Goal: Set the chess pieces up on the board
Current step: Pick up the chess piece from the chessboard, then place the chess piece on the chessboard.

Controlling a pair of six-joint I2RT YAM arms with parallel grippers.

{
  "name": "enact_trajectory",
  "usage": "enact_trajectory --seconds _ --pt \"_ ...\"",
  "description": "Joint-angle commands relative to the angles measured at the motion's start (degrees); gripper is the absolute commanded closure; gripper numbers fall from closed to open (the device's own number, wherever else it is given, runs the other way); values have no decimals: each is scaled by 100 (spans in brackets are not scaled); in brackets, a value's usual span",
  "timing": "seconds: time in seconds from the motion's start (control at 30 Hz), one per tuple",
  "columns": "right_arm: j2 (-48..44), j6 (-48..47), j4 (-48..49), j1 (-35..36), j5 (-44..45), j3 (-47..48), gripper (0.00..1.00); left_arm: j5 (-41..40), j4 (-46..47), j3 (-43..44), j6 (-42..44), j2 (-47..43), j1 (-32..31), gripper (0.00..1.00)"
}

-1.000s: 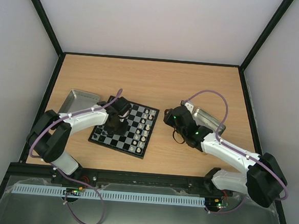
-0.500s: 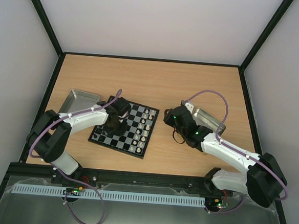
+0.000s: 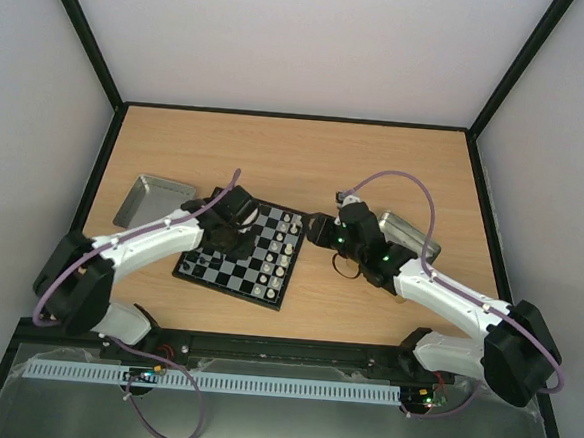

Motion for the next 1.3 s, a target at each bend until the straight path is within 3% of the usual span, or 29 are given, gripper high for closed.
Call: enact_trajectory --seconds 0.0,0.2,0.53,0.97,1.27 --pt "-203 -621 635 -16 -1591 315 50 -35 520 264 490 -822 -341 82" --pt "-212 -737 673 -16 -2577 566 46 -45 1223 152 1041 -1816 -738 81" --pt "-378 -622 584 -19 -3367 1144 45 501 2187 -295 2171 -3037 -808 80" --pt "21 -772 -41 -15 -3700 1791 58 652 2112 -185 3313 -3165 -810 78" --pt "227 -835 -239 -16 -3753 1909 75 659 2043 -212 3581 -3224 -806 78"
